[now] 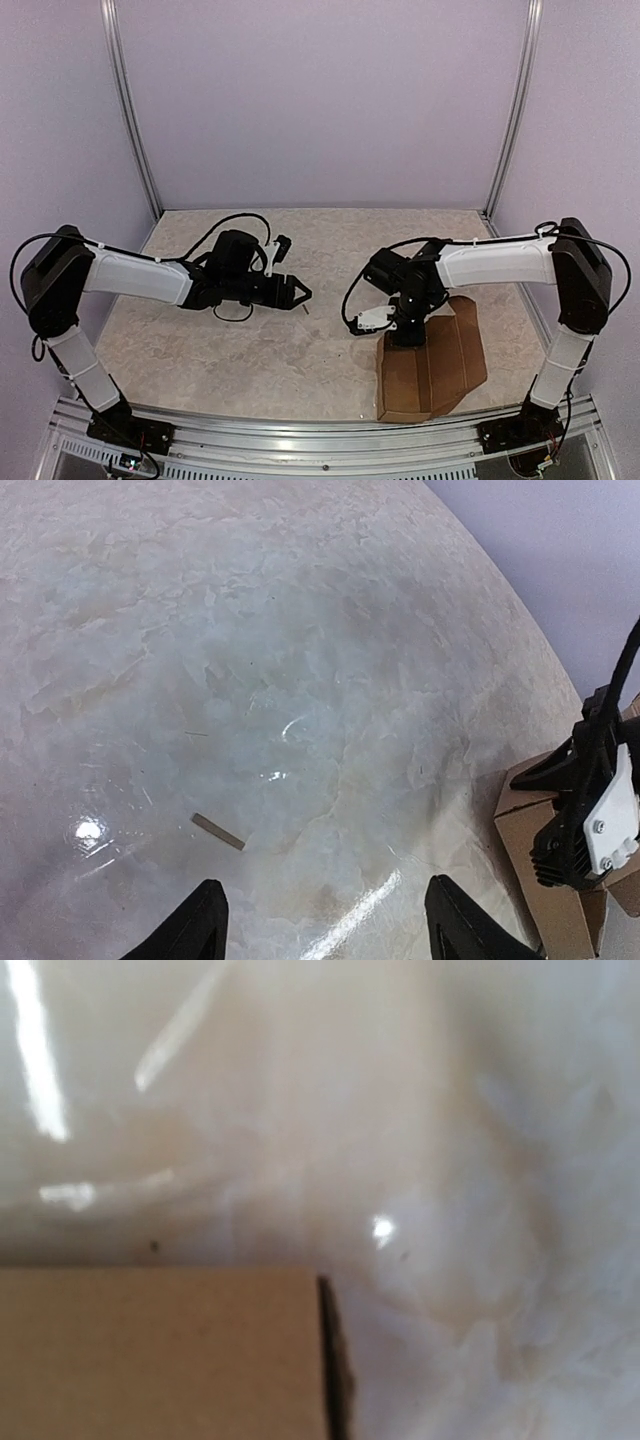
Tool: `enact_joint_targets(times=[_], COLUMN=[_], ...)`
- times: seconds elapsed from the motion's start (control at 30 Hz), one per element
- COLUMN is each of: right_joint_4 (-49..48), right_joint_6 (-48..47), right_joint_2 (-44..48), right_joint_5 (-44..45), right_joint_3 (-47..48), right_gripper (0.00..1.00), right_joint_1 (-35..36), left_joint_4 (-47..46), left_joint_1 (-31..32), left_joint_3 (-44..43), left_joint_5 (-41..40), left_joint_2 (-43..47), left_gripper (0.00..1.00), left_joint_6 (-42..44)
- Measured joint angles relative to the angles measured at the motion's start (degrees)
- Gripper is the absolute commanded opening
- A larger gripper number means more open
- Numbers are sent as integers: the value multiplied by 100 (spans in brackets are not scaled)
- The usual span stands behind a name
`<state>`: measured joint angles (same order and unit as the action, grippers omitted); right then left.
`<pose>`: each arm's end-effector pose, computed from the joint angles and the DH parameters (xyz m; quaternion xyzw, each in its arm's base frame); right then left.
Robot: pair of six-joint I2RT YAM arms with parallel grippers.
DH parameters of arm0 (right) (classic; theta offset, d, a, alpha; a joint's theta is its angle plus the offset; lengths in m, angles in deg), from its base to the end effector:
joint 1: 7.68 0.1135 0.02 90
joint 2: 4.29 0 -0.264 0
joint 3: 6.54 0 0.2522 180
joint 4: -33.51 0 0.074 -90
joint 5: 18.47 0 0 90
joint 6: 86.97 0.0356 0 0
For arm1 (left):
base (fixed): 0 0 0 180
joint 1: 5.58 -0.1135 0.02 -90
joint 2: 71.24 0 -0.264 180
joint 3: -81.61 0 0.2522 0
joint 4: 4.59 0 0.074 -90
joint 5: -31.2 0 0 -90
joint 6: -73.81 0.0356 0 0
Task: Fold the paper box
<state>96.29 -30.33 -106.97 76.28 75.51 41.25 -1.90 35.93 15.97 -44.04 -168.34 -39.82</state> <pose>0.2168 0.2442 0.1734 -0.6545 0.7527 -0.0332 0.0625 0.2617 -0.2437 0.1830 0.1956 0.8562 -0.3457 0.3303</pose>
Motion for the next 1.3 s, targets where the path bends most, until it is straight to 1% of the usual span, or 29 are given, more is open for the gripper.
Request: enact_joint_targets(times=[0.17, 0.37, 0.53, 0.7, 0.83, 0.93, 1.0, 1.2, 1.3], right_joint_4=[-409, -1172, -1759, -2553, -2931, -3130, -3252, -3416, -3491], right_joint_6=[-20, -7, 13, 33, 68, 131, 129, 151, 151], right_joint_2=[245, 623, 697, 678, 490, 433, 431, 424, 420], right_joint_5=[-372, -643, -793, -968, -1113, -1226, -1274, -1353, -1381], right_joint_3=[42, 144, 133, -289, -549, -686, -780, -1032, -1040], right_gripper=[0, 0, 0, 0, 4, 10, 12, 12, 11], right_joint_1=[-50, -127, -155, -184, -229, -310, -374, -564, -595], left_joint_4=[-114, -94, -120, -144, -160, -157, -157, -170, -216], left_joint_1=[203, 492, 573, 573, 549, 527, 498, 455, 455], left_joint_3=[-57, -612, -811, -911, -960, -960, -960, -964, -1001], left_joint_5=[103, 131, 210, 369, 417, 446, 455, 498, 564], left_joint_2=[-380, -1058, -1423, -1738, -1766, -1766, -1766, -1794, -1847], left_gripper=[66, 65, 64, 64, 64, 64, 64, 64, 64], left_joint_6=[-175, -326, -431, -494, -511, -529, -540, -551, -553])
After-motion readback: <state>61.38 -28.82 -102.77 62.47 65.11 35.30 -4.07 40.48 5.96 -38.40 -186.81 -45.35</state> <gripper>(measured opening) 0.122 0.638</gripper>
